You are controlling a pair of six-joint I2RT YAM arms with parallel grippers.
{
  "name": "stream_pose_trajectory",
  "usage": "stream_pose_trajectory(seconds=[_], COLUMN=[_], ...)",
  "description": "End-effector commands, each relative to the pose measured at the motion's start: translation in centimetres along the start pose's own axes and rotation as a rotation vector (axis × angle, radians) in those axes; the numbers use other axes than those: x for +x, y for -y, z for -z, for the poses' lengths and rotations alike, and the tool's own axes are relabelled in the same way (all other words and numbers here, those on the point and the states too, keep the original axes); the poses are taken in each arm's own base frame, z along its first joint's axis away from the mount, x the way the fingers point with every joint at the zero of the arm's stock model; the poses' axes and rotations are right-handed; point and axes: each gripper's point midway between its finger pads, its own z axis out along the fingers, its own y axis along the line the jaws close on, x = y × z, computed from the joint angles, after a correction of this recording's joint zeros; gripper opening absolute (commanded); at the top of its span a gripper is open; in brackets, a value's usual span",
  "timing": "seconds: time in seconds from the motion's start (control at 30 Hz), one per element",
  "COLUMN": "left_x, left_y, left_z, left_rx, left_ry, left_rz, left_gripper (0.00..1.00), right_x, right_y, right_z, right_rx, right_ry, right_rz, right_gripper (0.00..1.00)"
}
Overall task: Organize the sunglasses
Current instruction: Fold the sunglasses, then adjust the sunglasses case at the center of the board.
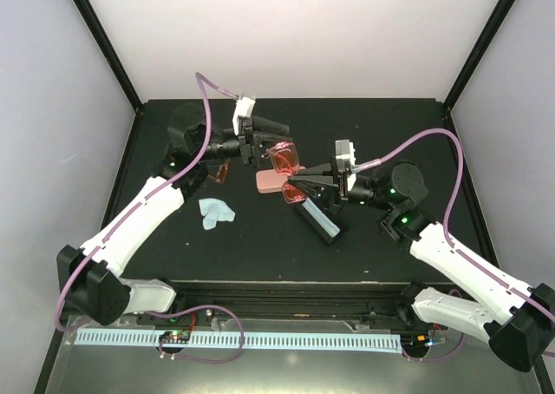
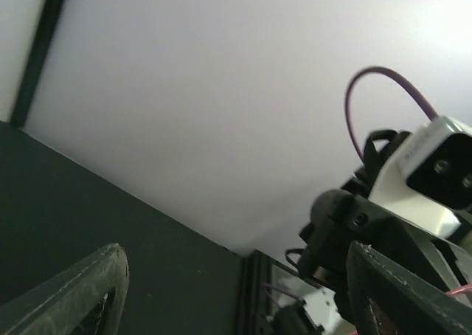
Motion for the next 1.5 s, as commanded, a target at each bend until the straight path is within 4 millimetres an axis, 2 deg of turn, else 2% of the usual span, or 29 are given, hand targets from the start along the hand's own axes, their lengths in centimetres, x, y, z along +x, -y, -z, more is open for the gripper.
stream_pose_trajectory(seconds=[0.0, 0.07, 0.13, 0.2, 0.3, 0.37, 0.43, 0.5, 0.57, 0.6, 0.73, 0.9, 1.1, 1.2, 1.33, 1.47], left_x=[0.8, 1.7, 2.7, 2.8, 3.5, 4.2, 5.6, 7.9, 10.9, 12.4, 17.0, 20.5, 24.0, 25.5, 27.7, 29.3], left_y=[4.3, 5.1, 5.1, 5.8, 4.0, 1.3, -3.0, -7.7, -11.1, -12.3, -15.2, -17.2, -18.3, -19.0, -19.8, -20.0], left_z=[-0.2, -0.2, -0.2, 0.4, 0.3, 0.1, 0.3, 1.5, 2.7, 3.1, 4.4, 5.5, 4.7, 4.2, 3.4, 2.2], left_rx=[0.235, 0.267, 0.284, 0.284, 0.204, 0.083, -0.125, -0.351, -0.498, -0.537, -0.643, -0.724, -0.692, -0.692, -0.702, -0.700], left_ry=[-0.090, -0.108, -0.124, -0.116, -0.109, -0.109, -0.123, -0.159, -0.219, -0.255, -0.333, -0.382, -0.434, -0.471, -0.522, -0.572], left_rz=[-0.062, -0.086, -0.099, -0.117, -0.082, -0.033, 0.025, 0.095, 0.178, 0.213, 0.317, 0.406, 0.529, 0.572, 0.610, 0.635], left_gripper=[0.81, 0.81, 0.82, 0.83, 0.83, 0.83, 0.83, 0.83, 0.83, 0.82, 0.77, 0.70, 0.51, 0.44, 0.37, 0.35], right_x=[-1.5, -1.2, -0.8, -0.4, 0.2, 0.6, 1.2, 2.3, 4.0, 5.0, 10.0, 16.1, 22.2, 24.2, 25.9, 27.4], right_y=[0.6, 2.0, 3.7, 4.4, 4.6, 4.9, 5.2, 6.1, 7.1, 7.6, 9.2, 10.8, 12.1, 12.8, 13.6, 13.7], right_z=[-0.1, -0.3, -0.4, -0.3, 0.1, 0.7, 1.6, 2.8, 4.0, 4.6, 7.2, 10.0, 11.8, 12.2, 12.7, 12.9], right_rx=[0.043, 0.113, 0.201, 0.244, 0.282, 0.319, 0.370, 0.448, 0.525, 0.558, 0.680, 0.802, 0.850, 0.857, 0.857, 0.835], right_ry=[0.022, -0.005, -0.038, -0.078, -0.124, -0.146, -0.168, -0.200, -0.256, -0.296, -0.492, -0.667, -0.845, -0.893, -0.924, -0.965], right_rz=[-0.025, -0.057, -0.087, -0.097, -0.120, -0.137, -0.154, -0.180, -0.208, -0.215, -0.269, -0.334, -0.395, -0.432, -0.453, -0.478], right_gripper=[0.01, 0.01, 0.01, 0.01, 0.01, 0.01, 0.01, 0.01, 0.01, 0.01, 0.01, 0.01, 0.01, 0.01, 0.01, 0.01])
